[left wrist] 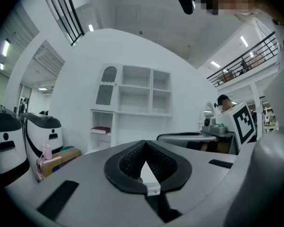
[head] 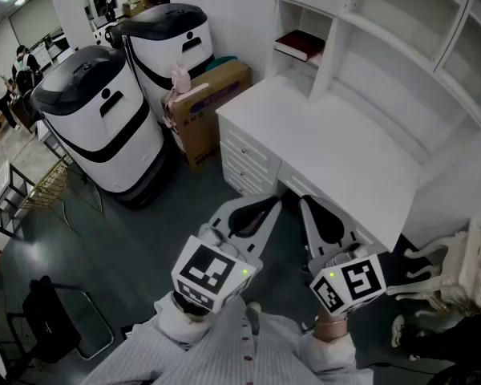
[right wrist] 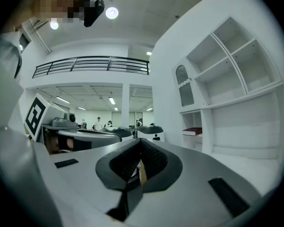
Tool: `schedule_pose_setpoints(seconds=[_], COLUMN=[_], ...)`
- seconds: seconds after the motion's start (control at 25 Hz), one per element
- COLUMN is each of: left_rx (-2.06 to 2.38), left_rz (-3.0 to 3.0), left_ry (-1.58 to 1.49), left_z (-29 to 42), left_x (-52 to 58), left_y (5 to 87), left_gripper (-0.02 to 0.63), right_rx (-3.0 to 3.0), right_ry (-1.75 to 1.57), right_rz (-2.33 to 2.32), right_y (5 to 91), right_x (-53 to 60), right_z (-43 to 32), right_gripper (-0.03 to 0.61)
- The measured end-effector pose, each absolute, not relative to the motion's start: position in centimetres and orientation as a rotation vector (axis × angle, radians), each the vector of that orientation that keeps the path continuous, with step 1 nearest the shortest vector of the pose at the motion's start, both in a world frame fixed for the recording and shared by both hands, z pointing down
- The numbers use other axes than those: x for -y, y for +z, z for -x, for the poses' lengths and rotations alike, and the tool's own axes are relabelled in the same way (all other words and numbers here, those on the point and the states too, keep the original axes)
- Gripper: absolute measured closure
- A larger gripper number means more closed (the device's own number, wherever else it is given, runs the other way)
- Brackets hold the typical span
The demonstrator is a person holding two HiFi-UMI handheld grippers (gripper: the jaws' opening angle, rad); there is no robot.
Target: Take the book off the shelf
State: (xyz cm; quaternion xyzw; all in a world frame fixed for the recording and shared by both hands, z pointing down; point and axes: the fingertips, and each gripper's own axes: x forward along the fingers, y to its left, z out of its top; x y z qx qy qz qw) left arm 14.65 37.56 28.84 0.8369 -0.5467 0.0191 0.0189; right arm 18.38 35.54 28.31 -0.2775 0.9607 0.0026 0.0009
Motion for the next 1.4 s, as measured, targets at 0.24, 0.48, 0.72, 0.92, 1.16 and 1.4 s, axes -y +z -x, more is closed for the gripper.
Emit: schedule_pose_setpoints(seconds=[0.24, 0.48, 0.72, 0.92, 1.16, 1.4], left_rx=[1.707, 1.734, 1.778, 1.804, 1.808, 1.787], left_rz=[-2.598, -2.587, -2.563, -2.541, -2.526, -2.541], left_ry=[0.072, 0.093, 0.099, 0.116, 0.120, 0.105], left_z=[-15.7, -16.8, -17.6, -17.5, -16.4, -13.2], left_x=[-37.4, -38.0, -39.4, -40.6, -39.6, -36.2], left_y=[28.5, 28.6, 28.8, 29.1, 30.0, 29.9], left_gripper=[0.603, 0.603, 0.603, 0.603, 0.603, 0.603], right_rx=[-3.023, -3.023, -3.002, -2.981, -3.012, -3.025], right_ry=[-0.004, 0.036, 0.016, -0.001, -0.039, -0.028], right_rz=[0.826, 0.811, 0.769, 0.759, 0.735, 0.753], right_y=[28.0, 27.6, 27.7, 27.9, 29.3, 29.4], right_x=[-35.5, -36.3, -37.4, -38.1, -37.0, -34.0], right_z=[-18.9, -20.2, -21.0, -21.2, -19.7, -16.5], right_gripper=[0.565, 0.565, 0.565, 0.565, 0.565, 0.565])
